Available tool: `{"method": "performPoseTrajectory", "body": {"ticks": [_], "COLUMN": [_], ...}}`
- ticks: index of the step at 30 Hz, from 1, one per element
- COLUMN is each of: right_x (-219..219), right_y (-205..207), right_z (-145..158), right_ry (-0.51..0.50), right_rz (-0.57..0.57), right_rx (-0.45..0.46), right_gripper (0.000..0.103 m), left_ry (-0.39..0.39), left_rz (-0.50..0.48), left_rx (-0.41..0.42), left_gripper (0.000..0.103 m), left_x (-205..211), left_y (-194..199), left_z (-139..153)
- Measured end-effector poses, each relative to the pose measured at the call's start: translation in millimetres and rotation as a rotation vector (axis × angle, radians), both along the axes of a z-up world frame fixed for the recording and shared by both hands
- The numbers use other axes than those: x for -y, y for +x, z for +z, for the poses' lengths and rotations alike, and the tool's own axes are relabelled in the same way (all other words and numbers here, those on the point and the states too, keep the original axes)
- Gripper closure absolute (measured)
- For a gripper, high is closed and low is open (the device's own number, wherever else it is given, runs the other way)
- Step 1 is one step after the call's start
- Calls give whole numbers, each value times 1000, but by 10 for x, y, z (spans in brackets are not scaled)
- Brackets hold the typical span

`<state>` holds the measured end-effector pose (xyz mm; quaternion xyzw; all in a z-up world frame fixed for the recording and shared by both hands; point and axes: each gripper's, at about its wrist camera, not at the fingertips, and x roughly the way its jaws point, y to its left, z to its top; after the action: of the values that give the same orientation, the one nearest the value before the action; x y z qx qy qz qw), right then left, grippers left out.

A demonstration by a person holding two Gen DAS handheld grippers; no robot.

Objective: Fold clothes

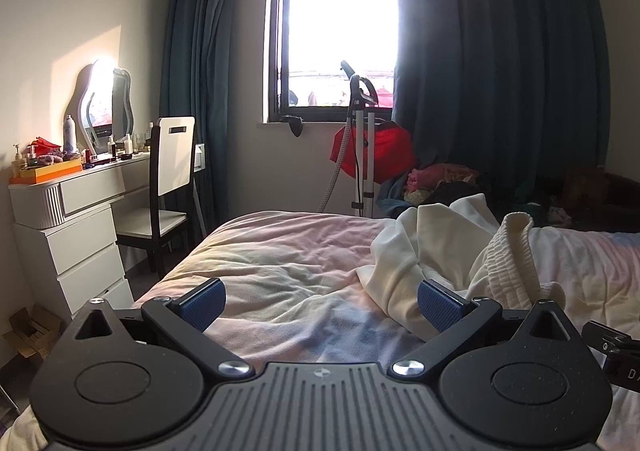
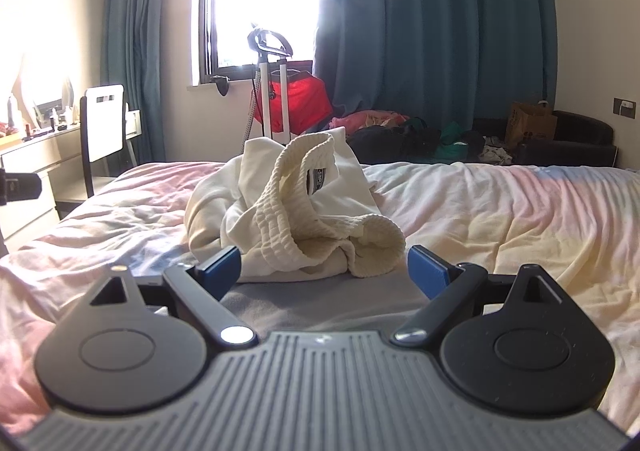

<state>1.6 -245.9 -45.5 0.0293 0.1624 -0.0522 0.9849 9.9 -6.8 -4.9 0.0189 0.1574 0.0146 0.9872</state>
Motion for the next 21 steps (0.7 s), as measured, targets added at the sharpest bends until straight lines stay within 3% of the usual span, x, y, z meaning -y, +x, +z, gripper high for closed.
{"method": "performPoseTrajectory", "body": {"ticks": [7, 21], "right_x": [8, 98], "right_y": [23, 5], "right_z": [-29, 50], "right_ry": [10, 68], "right_rz": [-2, -4], "right_rx": [-36, -20], "right_gripper": [11, 11], "left_ry": [0, 1], "left_rz": [-12, -32], "left_rx": [-22, -99], "left_gripper": [0, 0], "left_x": [6, 72], "left_y": [5, 150], "left_z": [-36, -275]}}
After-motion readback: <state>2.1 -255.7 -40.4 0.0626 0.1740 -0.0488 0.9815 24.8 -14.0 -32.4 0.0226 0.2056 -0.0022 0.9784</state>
